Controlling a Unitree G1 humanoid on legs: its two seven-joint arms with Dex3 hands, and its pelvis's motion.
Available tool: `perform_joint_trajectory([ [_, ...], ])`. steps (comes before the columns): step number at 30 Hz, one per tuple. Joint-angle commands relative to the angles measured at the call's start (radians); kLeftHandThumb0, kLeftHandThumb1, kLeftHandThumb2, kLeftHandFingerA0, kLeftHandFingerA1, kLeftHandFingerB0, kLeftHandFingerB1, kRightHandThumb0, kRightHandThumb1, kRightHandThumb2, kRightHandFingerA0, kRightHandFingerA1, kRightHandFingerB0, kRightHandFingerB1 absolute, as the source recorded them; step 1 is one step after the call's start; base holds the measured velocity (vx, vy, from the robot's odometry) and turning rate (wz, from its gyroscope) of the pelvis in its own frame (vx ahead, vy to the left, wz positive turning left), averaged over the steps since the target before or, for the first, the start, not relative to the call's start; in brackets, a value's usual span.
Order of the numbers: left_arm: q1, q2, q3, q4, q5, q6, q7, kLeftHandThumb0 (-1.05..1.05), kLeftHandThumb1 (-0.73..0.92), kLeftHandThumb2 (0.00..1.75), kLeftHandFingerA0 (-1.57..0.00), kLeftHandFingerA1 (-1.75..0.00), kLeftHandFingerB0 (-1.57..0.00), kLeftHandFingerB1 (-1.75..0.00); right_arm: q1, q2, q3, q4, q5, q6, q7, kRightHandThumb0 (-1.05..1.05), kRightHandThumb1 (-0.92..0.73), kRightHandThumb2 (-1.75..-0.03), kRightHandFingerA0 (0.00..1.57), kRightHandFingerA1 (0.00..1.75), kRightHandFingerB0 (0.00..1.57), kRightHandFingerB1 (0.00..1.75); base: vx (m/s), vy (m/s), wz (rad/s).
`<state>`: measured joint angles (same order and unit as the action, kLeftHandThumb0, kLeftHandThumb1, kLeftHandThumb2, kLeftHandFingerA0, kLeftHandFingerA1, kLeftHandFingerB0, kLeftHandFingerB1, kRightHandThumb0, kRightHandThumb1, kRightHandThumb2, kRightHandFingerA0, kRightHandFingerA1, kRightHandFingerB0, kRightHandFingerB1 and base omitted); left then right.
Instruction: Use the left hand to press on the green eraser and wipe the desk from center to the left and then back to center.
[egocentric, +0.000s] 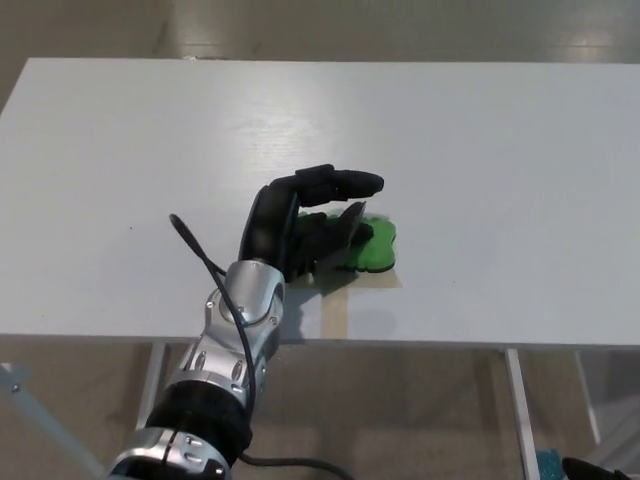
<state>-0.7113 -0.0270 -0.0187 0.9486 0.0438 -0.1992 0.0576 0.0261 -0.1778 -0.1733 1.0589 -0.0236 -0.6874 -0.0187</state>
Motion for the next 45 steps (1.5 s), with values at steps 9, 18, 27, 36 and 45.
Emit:
perform_joint_trajectory([
  [9,0.063,0.147,0.055,0.077,-0.014,0.005,-0.048,-0.26,0.78,0.65,-1.04,-0.6,-0.9,-0.49,0.005,0.004,-0.002,0.02,0.011,-0.003,0.004,-0.37,-0.79,-0.63,0.88,0.7,0.62,0.44,0.0,0.0,0.0],
  [18,0.091,0.254,0.11,0.114,-0.036,-0.045,-0.072,-0.25,0.77,0.65,-1.06,-0.57,-0.9,-0.5,0.018,0.003,0.005,0.022,-0.005,-0.004,-0.023,-0.37,-0.79,-0.63,0.88,0.7,0.63,0.44,0.0,0.0,0.0],
  [27,0.114,0.37,0.199,0.192,-0.095,-0.049,-0.128,-0.23,0.77,0.65,-1.04,-0.56,-0.9,-0.51,0.024,0.005,0.001,0.026,0.003,0.004,-0.014,-0.38,-0.79,-0.64,0.89,0.7,0.63,0.44,0.0,0.0,0.0],
  [36,0.145,0.458,0.269,0.274,-0.138,-0.066,-0.177,-0.16,0.8,0.64,-0.98,-0.53,-0.82,-0.5,0.022,0.001,0.003,0.035,0.002,-0.004,-0.008,-0.38,-0.79,-0.64,0.88,0.7,0.64,0.44,0.0,0.0,0.0],
  [45,0.142,0.496,0.313,0.323,-0.165,-0.049,-0.188,-0.17,0.79,0.64,-0.99,-0.53,-0.85,-0.5,0.023,-0.001,0.003,0.042,-0.003,-0.003,-0.022,-0.38,-0.8,-0.64,0.88,0.7,0.64,0.44,0.0,0.0,0.0],
])
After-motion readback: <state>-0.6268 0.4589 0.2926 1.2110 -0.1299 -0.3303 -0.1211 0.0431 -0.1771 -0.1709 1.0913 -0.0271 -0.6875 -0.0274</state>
